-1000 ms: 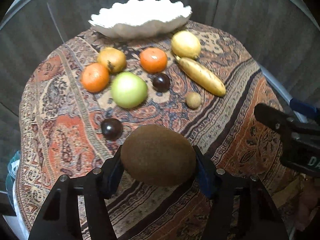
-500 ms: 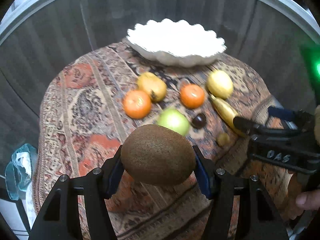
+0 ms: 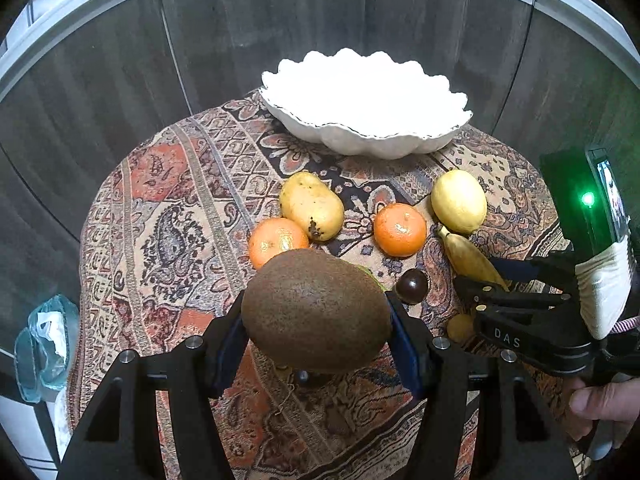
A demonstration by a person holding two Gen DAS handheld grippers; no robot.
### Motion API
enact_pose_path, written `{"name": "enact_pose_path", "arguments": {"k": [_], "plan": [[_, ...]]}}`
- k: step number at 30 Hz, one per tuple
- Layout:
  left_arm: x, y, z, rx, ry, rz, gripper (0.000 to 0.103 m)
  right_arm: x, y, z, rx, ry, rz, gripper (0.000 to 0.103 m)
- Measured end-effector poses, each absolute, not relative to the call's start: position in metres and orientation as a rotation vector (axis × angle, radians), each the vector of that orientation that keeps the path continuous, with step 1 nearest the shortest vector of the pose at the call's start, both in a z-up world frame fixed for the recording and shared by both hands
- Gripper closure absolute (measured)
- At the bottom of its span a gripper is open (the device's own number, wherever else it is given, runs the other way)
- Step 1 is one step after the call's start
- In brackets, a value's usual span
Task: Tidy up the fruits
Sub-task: 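Lift the kiwi with the left gripper while the right gripper grasps the yellow banana, then carry kiwi and banana over the white bowl and open both grippers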
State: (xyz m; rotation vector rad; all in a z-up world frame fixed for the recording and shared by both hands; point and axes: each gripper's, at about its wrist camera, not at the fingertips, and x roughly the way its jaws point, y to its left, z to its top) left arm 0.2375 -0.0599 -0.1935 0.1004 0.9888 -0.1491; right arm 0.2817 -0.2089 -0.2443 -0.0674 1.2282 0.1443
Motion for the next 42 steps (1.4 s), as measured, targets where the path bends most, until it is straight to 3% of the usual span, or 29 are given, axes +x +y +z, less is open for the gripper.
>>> {"name": "enact_pose_path", "arguments": {"k": [3, 7, 24, 42], "plan": [[0.238, -0.061, -0.195, 0.101, 0.993, -0.151, 0.041, 0.282, -0.207, -0.244, -0.082, 1.211, 0.159, 0.072], [0.237, -0.059, -0.194, 0.096, 0.991, -0.148, 0.041, 0.278, -0.206, -0.242, -0.088, 1.197, 0.163, 0.074], [0.253, -0.053, -0.151, 0.057, 0.942, -0.158, 0.041, 0.257, -0.200, -0.173, -0.021, 1.129, 0.189, 0.074], [0.331, -0.052, -0.096, 0.044, 0.844, -0.172, 0.041, 0.327, -0.209, -0.108, 0.003, 0.979, 0.147, 0.074]]}}
